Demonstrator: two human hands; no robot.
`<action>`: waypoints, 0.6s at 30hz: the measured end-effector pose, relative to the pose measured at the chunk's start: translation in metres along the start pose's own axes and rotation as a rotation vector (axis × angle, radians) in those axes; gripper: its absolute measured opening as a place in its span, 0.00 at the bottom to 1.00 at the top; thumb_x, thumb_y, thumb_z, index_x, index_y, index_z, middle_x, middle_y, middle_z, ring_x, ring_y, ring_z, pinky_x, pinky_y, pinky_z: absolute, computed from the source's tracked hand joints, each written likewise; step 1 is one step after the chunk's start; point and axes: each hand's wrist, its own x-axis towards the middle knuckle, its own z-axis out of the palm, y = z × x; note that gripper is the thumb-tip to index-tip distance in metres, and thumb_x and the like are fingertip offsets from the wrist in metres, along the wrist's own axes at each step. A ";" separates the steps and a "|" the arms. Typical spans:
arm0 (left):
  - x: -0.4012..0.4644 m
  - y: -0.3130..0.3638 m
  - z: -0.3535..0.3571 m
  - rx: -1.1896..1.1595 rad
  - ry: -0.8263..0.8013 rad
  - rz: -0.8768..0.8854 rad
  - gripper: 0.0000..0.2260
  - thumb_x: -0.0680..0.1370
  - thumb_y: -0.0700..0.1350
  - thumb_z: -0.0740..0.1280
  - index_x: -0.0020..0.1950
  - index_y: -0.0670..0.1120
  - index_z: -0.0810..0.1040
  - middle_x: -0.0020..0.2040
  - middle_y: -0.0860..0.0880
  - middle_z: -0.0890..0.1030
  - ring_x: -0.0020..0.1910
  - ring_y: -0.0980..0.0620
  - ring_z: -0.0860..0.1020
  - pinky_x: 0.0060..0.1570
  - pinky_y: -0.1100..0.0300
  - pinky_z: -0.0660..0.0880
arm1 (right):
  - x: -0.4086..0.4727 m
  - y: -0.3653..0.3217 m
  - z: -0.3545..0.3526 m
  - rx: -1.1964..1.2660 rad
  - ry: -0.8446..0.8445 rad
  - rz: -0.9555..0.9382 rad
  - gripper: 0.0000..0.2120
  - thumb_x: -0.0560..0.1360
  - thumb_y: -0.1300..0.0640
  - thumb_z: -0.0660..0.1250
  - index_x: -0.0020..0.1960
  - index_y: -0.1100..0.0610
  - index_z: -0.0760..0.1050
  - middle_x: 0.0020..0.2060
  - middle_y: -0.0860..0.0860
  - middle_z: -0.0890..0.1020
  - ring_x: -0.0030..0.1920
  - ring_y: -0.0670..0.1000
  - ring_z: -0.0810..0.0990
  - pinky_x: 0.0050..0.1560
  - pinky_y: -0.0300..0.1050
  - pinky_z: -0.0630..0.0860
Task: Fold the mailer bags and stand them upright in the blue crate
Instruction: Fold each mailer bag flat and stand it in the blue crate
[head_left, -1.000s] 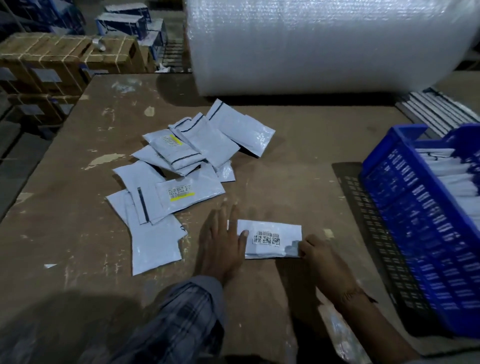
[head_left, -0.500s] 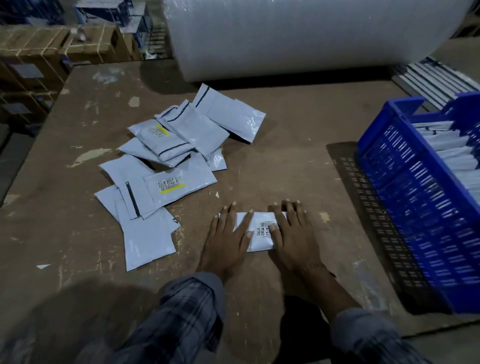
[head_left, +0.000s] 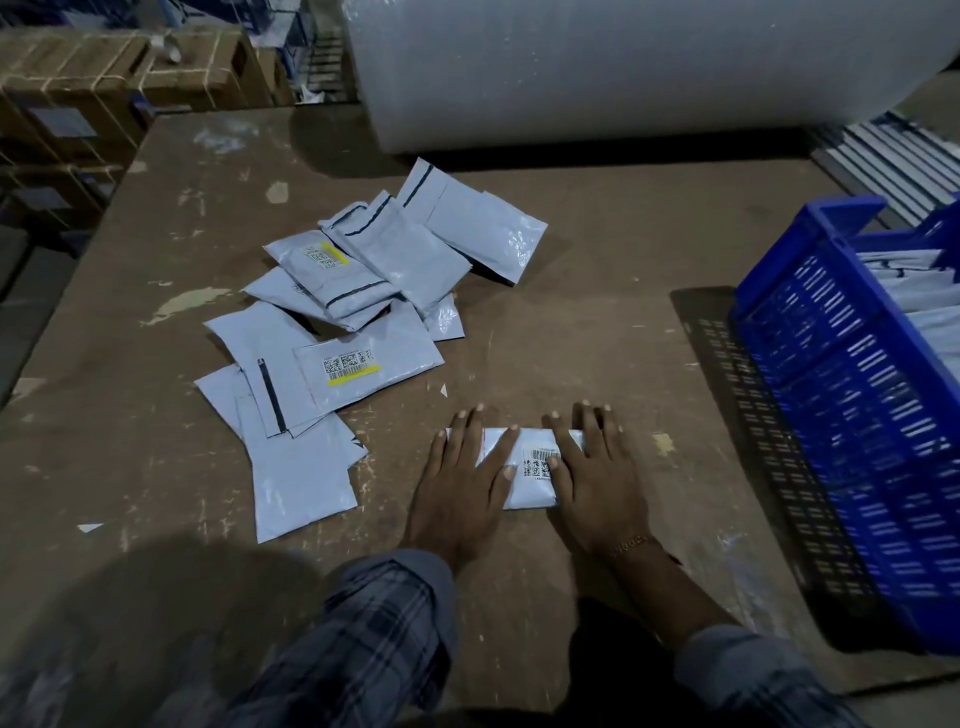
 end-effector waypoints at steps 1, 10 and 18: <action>0.000 0.000 0.000 -0.002 -0.001 -0.002 0.24 0.89 0.57 0.47 0.86 0.58 0.51 0.87 0.45 0.47 0.86 0.44 0.46 0.82 0.41 0.53 | 0.000 0.000 0.000 0.003 0.001 0.001 0.27 0.84 0.44 0.51 0.81 0.50 0.63 0.81 0.58 0.60 0.82 0.63 0.54 0.78 0.62 0.60; 0.001 0.003 0.000 0.022 0.005 -0.009 0.24 0.89 0.57 0.47 0.86 0.59 0.51 0.87 0.44 0.50 0.85 0.42 0.49 0.81 0.40 0.55 | 0.003 0.002 0.004 -0.003 0.004 -0.011 0.25 0.84 0.47 0.56 0.79 0.49 0.67 0.82 0.58 0.59 0.81 0.64 0.55 0.77 0.64 0.61; 0.002 0.003 0.003 0.030 0.013 -0.013 0.24 0.89 0.56 0.48 0.86 0.58 0.52 0.87 0.43 0.51 0.85 0.42 0.51 0.81 0.40 0.55 | 0.005 0.004 0.005 -0.017 0.005 -0.033 0.25 0.84 0.47 0.55 0.81 0.48 0.64 0.82 0.59 0.56 0.82 0.63 0.54 0.79 0.62 0.57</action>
